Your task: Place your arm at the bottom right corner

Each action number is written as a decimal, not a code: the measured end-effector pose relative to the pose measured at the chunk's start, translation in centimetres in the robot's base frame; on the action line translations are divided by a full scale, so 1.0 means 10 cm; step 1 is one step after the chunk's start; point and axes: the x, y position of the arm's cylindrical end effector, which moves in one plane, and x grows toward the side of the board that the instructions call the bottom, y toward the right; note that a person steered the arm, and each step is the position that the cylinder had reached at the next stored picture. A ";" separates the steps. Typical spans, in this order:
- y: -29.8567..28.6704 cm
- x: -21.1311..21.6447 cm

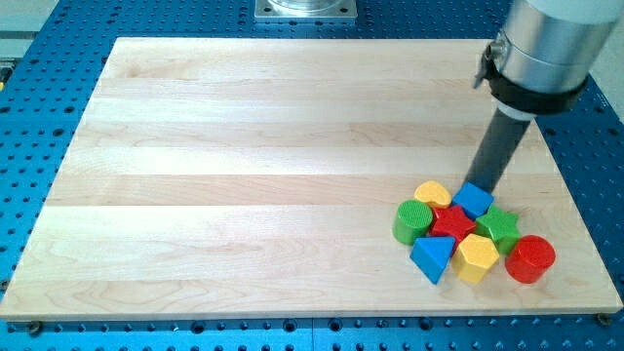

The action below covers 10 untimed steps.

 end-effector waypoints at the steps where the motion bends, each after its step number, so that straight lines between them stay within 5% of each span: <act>1: -0.04 -0.29; 5: -0.01 -0.44; 6: 0.11 -0.77; 7: 1.03 -1.11; 9: 1.51 -0.84; 10: 1.36 -0.15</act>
